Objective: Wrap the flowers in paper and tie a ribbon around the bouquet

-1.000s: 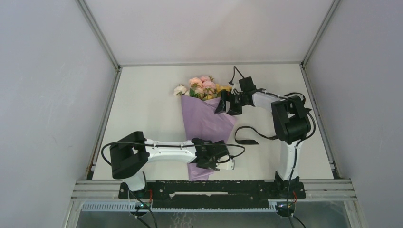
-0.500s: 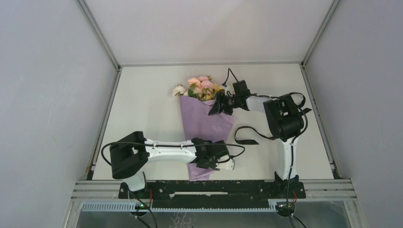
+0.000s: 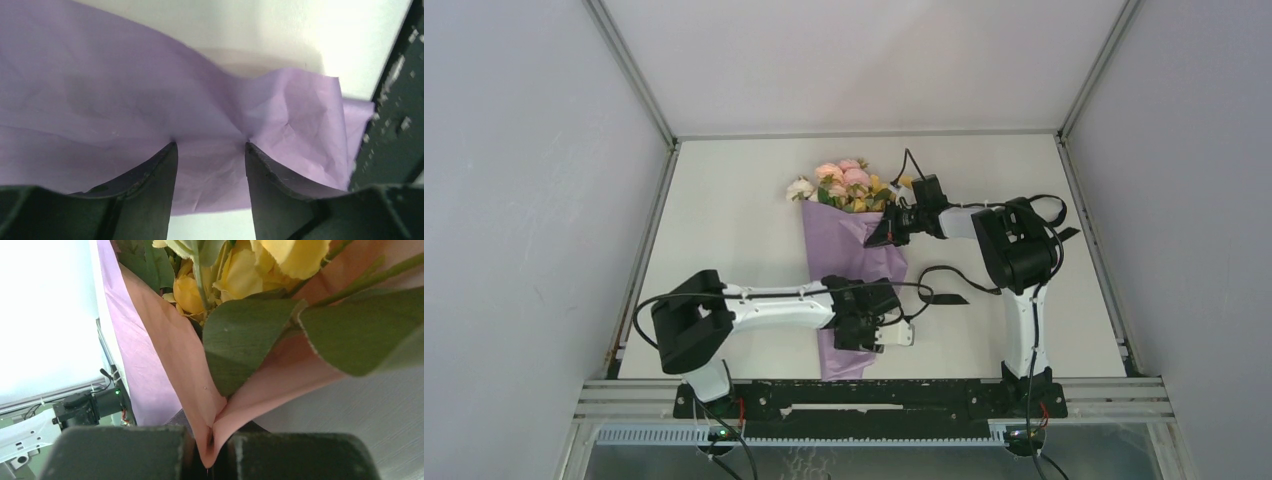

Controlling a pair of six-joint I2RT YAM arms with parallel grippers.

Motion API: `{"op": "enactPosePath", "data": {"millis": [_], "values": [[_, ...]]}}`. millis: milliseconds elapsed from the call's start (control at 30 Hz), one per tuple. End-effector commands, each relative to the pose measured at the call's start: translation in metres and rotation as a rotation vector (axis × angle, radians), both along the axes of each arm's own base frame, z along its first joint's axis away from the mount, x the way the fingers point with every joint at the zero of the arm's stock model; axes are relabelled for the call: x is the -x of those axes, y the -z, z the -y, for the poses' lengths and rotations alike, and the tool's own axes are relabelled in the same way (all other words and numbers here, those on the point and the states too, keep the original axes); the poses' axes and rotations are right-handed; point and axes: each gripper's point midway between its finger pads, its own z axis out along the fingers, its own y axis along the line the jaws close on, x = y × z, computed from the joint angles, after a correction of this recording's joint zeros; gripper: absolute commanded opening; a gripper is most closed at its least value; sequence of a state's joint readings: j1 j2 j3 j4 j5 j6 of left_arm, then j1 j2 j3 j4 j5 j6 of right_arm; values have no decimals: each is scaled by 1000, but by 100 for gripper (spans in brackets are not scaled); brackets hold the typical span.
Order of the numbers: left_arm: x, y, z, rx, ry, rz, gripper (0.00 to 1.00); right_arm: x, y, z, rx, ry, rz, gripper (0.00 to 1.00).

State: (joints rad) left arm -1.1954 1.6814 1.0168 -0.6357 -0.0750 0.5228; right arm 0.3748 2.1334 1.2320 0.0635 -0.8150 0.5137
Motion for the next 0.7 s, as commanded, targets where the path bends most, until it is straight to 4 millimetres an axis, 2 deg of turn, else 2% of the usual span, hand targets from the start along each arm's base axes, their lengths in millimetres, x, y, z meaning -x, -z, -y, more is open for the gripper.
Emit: {"op": "enactPosePath", "data": {"millis": [0, 33, 100, 167, 200, 233, 300, 433, 500, 667], "values": [[12, -64, 24, 144, 97, -130, 60, -16, -27, -2, -50, 39, 61, 0], [12, -87, 39, 208, 133, -129, 64, -18, -26, -1, -49, 39, 57, 0], [8, -116, 64, 300, 187, -113, 72, -20, -25, 0, -43, 34, 57, 0], [-1, -132, 92, 379, 235, -80, 76, -22, -24, 1, -43, 31, 56, 0], [-8, -134, 106, 408, 255, -54, 78, -23, -24, 2, -46, 27, 56, 0], [-15, -134, 119, 432, 276, -27, 78, -24, -23, 3, -48, 25, 51, 0], [-29, -118, 141, 424, 312, 6, 79, -26, -23, 6, -47, 10, 51, 0], [-63, -96, 172, 430, 338, 117, 79, -24, -17, 14, -12, -30, 43, 0], [-75, -88, 183, 443, 351, 143, 80, -23, -16, 17, 0, -56, 58, 0], [-89, -60, 200, 411, 369, 141, 80, -24, -14, 22, 15, -80, 72, 0]]}}
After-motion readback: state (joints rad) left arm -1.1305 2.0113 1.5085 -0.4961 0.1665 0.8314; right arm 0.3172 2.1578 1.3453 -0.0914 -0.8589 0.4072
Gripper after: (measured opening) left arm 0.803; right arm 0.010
